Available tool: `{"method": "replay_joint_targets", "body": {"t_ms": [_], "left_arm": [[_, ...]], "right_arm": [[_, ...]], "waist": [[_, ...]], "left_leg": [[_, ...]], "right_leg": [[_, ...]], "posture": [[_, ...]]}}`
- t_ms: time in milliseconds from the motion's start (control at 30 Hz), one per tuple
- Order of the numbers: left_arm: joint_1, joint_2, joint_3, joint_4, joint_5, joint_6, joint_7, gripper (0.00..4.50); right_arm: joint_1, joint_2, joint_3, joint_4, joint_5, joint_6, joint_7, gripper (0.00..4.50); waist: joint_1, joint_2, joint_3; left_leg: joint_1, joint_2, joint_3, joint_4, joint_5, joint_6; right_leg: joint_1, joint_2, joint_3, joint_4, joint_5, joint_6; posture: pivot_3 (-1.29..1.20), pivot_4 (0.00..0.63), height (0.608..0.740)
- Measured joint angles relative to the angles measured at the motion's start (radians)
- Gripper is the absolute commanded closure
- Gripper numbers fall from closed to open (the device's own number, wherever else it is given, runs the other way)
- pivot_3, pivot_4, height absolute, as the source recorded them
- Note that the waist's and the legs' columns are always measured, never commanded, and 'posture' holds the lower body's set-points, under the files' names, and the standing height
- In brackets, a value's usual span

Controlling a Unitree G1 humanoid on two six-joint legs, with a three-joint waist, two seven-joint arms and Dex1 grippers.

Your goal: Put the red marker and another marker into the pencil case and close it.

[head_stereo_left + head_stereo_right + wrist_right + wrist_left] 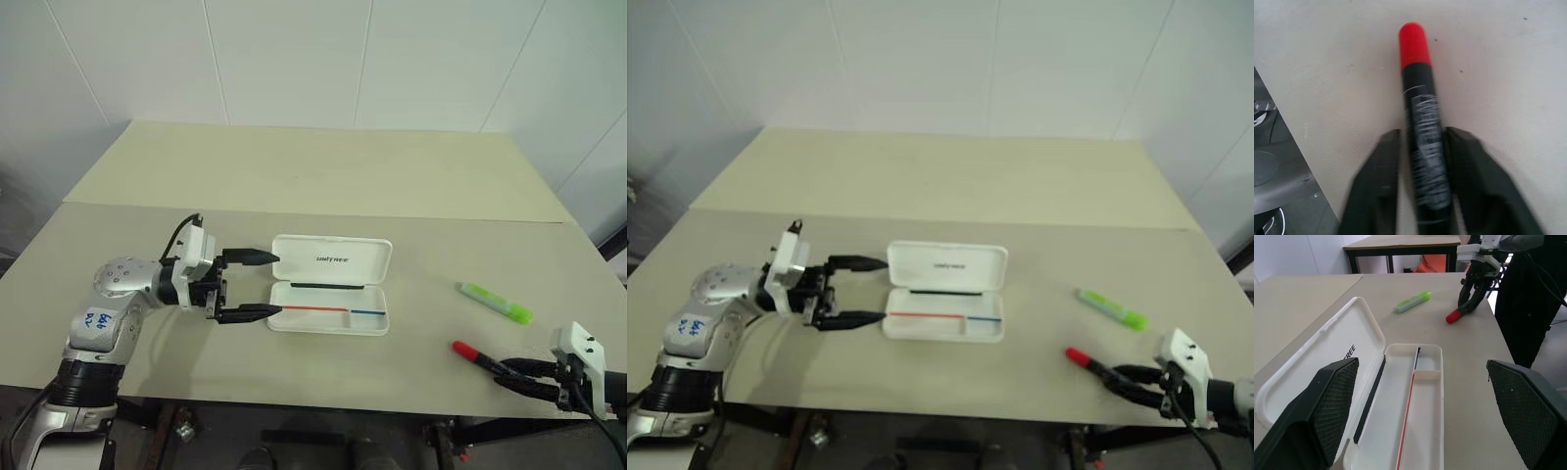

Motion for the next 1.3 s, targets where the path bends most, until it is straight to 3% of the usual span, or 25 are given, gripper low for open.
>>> {"method": "replay_joint_targets", "body": {"t_ms": [367,667,833,1300], "left_arm": [[-0.019,0.013,0.003,0.034,0.015,-0.033,-0.019,0.0],[0.055,0.092,0.058,0.036,0.036,-0.079,-0.013,0.0],[0.087,0.137,0.11,0.037,0.041,-0.098,-0.002,0.0],[0.207,0.189,0.197,0.03,0.041,-0.105,0.035,0.0]], "right_arm": [[-0.189,0.014,0.122,0.026,-0.027,-0.026,0.012,3.94],[-0.476,0.026,0.266,-0.005,-0.06,-0.023,0.015,3.94],[-0.628,0.098,0.383,-0.019,-0.082,0.0,0.014,3.94],[-0.868,0.309,0.594,0.042,-0.213,0.024,-0.012,3.94]], "waist": [[-0.024,0.0,0.0],[-0.024,0.0,0.0],[-0.023,0.0,0.0],[-0.023,0.001,0.0]], "left_leg": [[0.001,0.0,0.001,0.001,0.002,0.002],[0.0,0.0,0.001,-0.001,0.002,0.002],[-0.001,0.001,0.001,-0.005,0.002,0.002],[-0.007,0.001,0.001,-0.009,0.002,0.001]], "right_leg": [[0.0,0.0,0.001,0.001,0.001,-0.003],[-0.001,-0.001,0.001,0.0,0.003,0.0],[-0.003,-0.001,0.0,0.0,0.005,0.004],[-0.015,-0.002,-0.001,0.004,0.005,0.003]], "posture": [[0.0,0.15,0.74],[0.0,0.15,0.74],[0.0,0.15,0.74],[0.0,0.15,0.74]]}}
